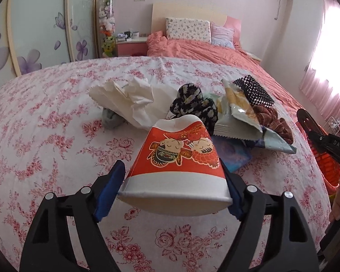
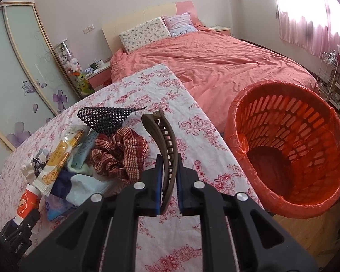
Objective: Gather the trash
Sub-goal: 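Close left tool on the paper cup while right tool grasps the brown claw clip, then carry cup with left tool over the orange basket and release while right drops clip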
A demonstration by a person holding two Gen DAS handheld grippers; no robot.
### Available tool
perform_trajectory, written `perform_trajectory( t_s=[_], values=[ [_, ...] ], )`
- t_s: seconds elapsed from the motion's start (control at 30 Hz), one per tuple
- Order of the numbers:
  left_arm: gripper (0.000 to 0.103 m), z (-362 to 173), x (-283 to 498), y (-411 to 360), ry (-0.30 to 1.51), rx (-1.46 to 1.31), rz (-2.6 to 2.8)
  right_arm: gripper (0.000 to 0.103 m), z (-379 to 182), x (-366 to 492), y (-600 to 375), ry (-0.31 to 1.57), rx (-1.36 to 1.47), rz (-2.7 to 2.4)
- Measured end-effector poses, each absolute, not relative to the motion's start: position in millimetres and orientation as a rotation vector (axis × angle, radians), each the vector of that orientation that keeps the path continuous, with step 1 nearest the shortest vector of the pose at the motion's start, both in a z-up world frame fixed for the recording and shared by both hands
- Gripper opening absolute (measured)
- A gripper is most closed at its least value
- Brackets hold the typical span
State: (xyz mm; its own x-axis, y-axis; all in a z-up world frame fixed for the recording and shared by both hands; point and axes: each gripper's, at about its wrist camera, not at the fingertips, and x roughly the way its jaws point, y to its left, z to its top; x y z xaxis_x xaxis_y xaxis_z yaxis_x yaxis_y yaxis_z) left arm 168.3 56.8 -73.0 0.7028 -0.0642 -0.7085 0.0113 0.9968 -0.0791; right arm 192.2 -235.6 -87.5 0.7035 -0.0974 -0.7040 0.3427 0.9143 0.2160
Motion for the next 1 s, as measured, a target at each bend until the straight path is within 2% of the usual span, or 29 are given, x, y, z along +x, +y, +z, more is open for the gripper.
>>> perform_trajectory(
  t_s=[0.53, 1.0],
  values=[
    [0.079, -2, 151, -3, 0.628, 0.012, -0.139, 0.012, -32, 135, -263, 0.634, 0.340, -0.298],
    [0.079, 5, 167, -120, 0.608, 0.033, -0.445, 0.012, -19, 82, -344, 0.573, 0.407, -0.442]
  ],
)
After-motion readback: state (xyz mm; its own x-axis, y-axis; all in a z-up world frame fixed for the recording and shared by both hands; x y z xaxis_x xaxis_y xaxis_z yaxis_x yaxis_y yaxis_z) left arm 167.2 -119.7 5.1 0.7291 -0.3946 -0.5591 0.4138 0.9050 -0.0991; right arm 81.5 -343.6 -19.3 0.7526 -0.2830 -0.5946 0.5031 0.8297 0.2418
